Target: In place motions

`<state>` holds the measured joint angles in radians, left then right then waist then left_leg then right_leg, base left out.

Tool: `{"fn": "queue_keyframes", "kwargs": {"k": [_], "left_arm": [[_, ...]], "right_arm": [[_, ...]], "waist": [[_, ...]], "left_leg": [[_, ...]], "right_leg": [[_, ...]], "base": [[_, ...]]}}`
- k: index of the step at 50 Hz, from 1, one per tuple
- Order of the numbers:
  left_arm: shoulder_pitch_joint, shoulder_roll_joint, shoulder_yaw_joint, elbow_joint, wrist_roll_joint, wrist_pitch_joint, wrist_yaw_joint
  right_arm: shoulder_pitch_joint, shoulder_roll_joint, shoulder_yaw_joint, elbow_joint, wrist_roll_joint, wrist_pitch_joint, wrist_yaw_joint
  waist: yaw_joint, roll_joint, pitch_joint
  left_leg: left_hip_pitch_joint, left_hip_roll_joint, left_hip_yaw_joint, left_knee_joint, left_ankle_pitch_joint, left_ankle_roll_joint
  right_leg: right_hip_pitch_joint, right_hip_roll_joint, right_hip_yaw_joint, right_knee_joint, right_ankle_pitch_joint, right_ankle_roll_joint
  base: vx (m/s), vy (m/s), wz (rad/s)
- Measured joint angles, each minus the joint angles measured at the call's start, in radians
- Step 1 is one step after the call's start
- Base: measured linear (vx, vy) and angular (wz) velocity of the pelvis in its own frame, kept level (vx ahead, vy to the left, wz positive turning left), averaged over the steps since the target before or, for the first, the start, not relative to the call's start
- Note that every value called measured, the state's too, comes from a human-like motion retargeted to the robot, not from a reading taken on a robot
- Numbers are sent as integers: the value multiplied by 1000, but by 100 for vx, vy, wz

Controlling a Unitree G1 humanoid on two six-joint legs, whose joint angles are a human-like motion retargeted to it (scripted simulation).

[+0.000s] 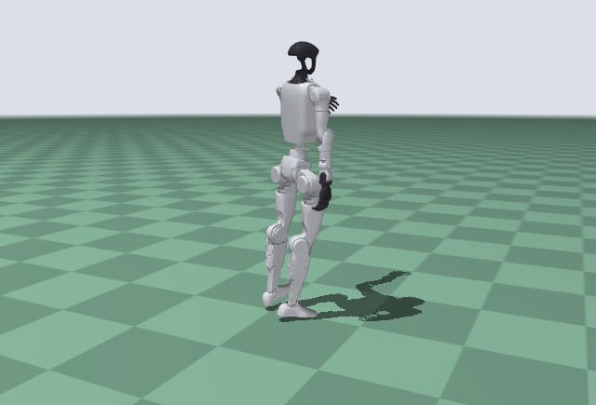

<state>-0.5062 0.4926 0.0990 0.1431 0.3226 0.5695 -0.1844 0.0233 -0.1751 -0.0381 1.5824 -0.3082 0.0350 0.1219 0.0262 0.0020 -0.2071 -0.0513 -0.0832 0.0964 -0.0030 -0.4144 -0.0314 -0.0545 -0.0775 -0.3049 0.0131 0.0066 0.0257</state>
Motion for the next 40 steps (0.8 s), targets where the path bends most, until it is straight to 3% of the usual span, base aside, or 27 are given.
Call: {"fn": "queue_keyframes", "kwargs": {"k": [1, 2, 3, 5, 7, 9, 10, 12, 15, 20, 26, 29, 33, 35, 40], "left_arm": [[5, -9, -2, 13, -13, 73, -13], [14, -12, -4, 23, -28, 93, 4], [29, -4, -8, 25, -48, 7, 82], [65, 23, -17, 45, -73, -252, 371], [108, 36, -19, 54, 75, -538, 662], [165, 50, -19, 68, 286, -711, 892], [195, 59, -21, 76, 361, -750, 989], [256, 63, -50, 105, 434, -768, 1020], [343, -13, -109, 212, 421, -789, 913], [439, -232, -171, 555, 261, -784, 717], [446, -378, -154, 1032, 157, -686, 509], [420, -408, -115, 1258, 151, -496, 332], [394, -420, -52, 1505, 193, -112, -74], [414, -419, -14, 1557, 153, -29, -140], [479, -451, 124, 1557, -196, -143, 40]], "right_arm": [[-2, 1, 1, -3, -5, 0, 1], [-3, 1, 1, -7, -9, 0, 2], [-4, 1, 2, -13, -13, -1, 2], [-5, 1, 8, -27, -17, -7, 0], [-8, 2, 15, -36, -14, -14, -5], [-13, 2, 15, -40, -14, -15, -5], [-15, 1, 13, -42, -15, -15, -4], [-17, 2, 12, -46, -14, -15, -2], [-20, 6, 14, -52, -6, -17, 0], [-17, 13, 19, -55, -7, -21, 0], [-14, 18, 27, -48, -18, -22, 8], [-8, 18, 29, -48, -20, -24, 8], [-12, 16, 32, -39, -22, -21, 6], [-17, 15, 32, -38, -26, -17, 9], [-22, 11, 38, -56, -28, -19, 21]], "waist": [[-7, 0, 2], [-16, 1, 4], [-27, 2, 7], [-29, 4, 11], [-30, 4, 15], [-28, 5, 19], [-26, 6, 21], [-26, 7, 25], [-26, 6, 32], [-25, 3, 45], [-24, -8, 66], [-22, -12, 69], [-25, -14, 68], [-30, -15, 70], [-40, -13, 80]], "left_leg": [[0, -2, -8, 1, 1, 0], [1, -3, -16, 1, 3, 1], [1, -5, -27, 2, 4, 1], [2, -5, -25, 2, 4, 2], [4, -6, -24, 1, 3, 2], [5, -6, -22, 1, 3, 2], [5, -6, -21, 1, 3, 2], [7, -7, -22, 0, 2, 3], [8, -8, -21, 0, 2, 4], [8, -7, -24, 0, 3, 5], [7, -8, -32, 1, 7, 5], [2, -7, -34, 2, 10, 4], [-8, -4, -35, 3, 11, 3], [-12, -1, -35, 3, 12, 2], [-17, 5, -28, 5, 11, 0]], "right_leg": [[2, -2, -8, -1, 1, 0], [4, -3, -16, -1, 2, 0], [6, -5, -27, -2, 4, 0], [6, -5, -26, -2, 5, 0], [6, -5, -24, -2, 6, -1], [5, -5, -22, -2, 7, -1], [5, -5, -21, -2, 8, -1], [5, -6, -21, -1, 8, -1], [6, -6, -20, -1, 10, -1], [7, -7, -21, 0, 12, 0], [12, -8, -26, -1, 15, 1], [10, -9, -28, -1, 16, 1], [2, -8, -29, -1, 17, 1], [-1, -6, -30, -1, 18, 1], [-11, -3, -24, 1, 21, 1]], "base": [[-1, -1, 30], [1, 2, 45], [1, 3, 34], [0, 0, 0], [0, 0, 0], [0, 0, 0], [0, 0, 0], [0, 0, 0], [0, 0, 0], [0, 0, 0], [0, 0, 0], [0, 0, 0], [0, 0, 0], [0, 0, 0], [0, 0, 0]]}}
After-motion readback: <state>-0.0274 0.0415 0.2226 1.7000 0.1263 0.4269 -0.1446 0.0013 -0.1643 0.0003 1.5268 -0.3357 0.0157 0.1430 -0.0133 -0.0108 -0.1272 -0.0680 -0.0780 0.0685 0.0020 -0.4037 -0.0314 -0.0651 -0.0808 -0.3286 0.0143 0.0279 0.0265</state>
